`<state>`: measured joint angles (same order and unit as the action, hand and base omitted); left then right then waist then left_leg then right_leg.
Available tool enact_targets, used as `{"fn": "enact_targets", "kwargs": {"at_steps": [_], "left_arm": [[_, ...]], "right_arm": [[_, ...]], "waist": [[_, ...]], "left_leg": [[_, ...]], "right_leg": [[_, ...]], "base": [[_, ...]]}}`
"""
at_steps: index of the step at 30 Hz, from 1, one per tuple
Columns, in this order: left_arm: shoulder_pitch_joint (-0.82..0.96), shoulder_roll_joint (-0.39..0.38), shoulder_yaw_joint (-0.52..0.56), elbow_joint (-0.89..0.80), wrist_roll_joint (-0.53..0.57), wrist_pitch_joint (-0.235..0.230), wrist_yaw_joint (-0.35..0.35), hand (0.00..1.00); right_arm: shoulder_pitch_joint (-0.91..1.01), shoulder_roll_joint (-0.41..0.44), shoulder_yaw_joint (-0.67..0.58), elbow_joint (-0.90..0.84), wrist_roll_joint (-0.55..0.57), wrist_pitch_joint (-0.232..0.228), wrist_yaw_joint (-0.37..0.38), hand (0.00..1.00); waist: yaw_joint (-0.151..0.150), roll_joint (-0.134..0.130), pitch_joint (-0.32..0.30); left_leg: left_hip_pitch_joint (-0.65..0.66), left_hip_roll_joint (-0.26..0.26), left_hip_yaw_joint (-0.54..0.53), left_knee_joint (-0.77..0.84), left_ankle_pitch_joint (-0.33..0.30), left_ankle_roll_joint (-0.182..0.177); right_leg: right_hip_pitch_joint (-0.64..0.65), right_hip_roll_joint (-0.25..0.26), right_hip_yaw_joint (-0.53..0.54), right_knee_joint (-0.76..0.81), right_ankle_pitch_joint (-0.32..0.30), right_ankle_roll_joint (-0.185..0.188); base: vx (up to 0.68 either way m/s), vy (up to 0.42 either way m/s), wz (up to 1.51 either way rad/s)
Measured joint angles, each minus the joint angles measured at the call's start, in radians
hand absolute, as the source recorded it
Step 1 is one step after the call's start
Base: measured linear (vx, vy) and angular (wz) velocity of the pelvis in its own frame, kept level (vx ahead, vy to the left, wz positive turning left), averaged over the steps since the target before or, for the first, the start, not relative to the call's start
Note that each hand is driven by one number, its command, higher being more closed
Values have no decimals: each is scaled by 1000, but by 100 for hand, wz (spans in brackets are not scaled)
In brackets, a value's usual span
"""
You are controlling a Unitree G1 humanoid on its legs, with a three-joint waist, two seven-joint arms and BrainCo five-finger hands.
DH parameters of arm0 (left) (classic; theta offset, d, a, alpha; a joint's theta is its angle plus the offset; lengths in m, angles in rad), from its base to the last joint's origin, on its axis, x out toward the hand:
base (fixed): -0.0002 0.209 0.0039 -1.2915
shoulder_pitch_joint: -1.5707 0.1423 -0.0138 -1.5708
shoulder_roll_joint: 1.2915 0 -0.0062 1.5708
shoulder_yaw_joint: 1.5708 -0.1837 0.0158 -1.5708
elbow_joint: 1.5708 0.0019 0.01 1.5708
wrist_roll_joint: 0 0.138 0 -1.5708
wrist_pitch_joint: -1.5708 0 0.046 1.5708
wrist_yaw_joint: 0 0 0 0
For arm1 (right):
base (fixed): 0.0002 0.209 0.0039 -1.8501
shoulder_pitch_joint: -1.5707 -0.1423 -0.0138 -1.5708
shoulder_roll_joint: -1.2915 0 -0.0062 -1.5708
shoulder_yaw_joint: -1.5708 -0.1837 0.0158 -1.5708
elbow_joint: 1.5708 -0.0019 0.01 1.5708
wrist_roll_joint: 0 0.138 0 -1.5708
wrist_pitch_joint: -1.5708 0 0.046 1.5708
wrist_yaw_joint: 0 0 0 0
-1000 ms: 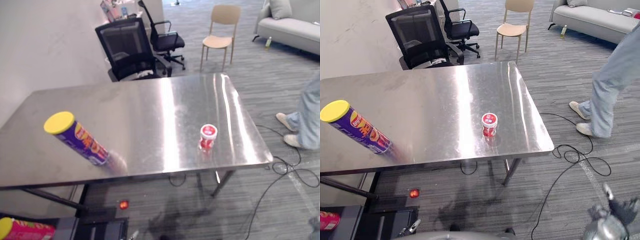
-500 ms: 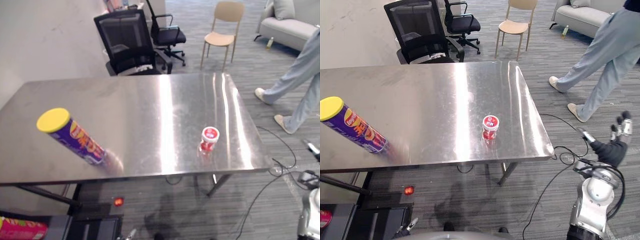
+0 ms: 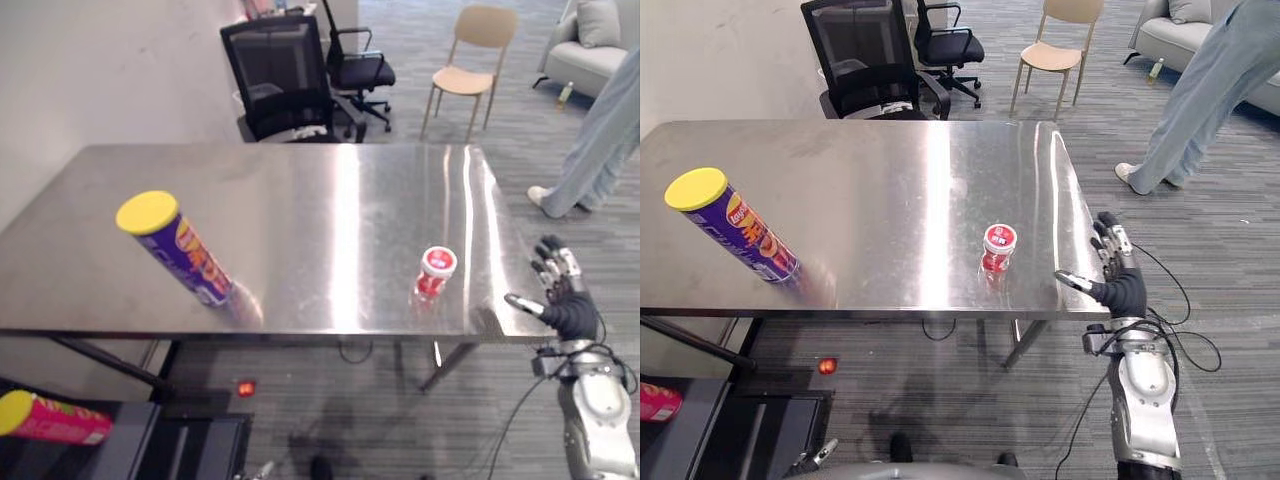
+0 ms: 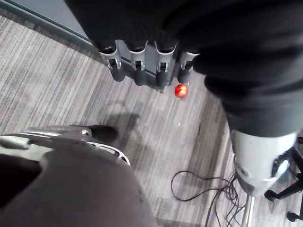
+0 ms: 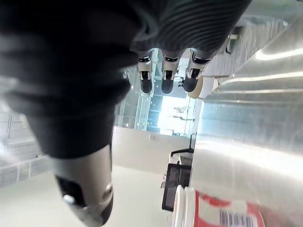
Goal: Put the gum and the chips on the shelf.
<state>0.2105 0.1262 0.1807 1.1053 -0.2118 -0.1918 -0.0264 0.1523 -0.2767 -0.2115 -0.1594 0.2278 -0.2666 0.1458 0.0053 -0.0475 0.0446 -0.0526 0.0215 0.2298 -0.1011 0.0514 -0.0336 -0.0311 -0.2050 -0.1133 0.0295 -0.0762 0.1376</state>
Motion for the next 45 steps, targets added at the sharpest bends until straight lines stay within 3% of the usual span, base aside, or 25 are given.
{"fn": "enact_targets", "kwargs": {"at_steps": [15, 45], "left_arm": [[-14, 1, -27, 7, 42, 0, 2, 0], [-23, 6, -26, -1, 109, 7, 2, 0]], "right_arm": [[-2, 0, 104, 10, 5, 0, 8, 0], [-230, 4, 180, 253, -102, 14, -50, 0]], "waist": [[1, 17, 29], [26, 9, 77]], "left_leg": [[-3, 8, -18, -1, 1, -2], [2, 5, -48, -2, 3, -5]], "right_leg": [[8, 13, -14, -2, 1, 1], [39, 13, -50, -15, 1, -1]], "base": [[14, -2, 2], [-3, 1, 2]]}}
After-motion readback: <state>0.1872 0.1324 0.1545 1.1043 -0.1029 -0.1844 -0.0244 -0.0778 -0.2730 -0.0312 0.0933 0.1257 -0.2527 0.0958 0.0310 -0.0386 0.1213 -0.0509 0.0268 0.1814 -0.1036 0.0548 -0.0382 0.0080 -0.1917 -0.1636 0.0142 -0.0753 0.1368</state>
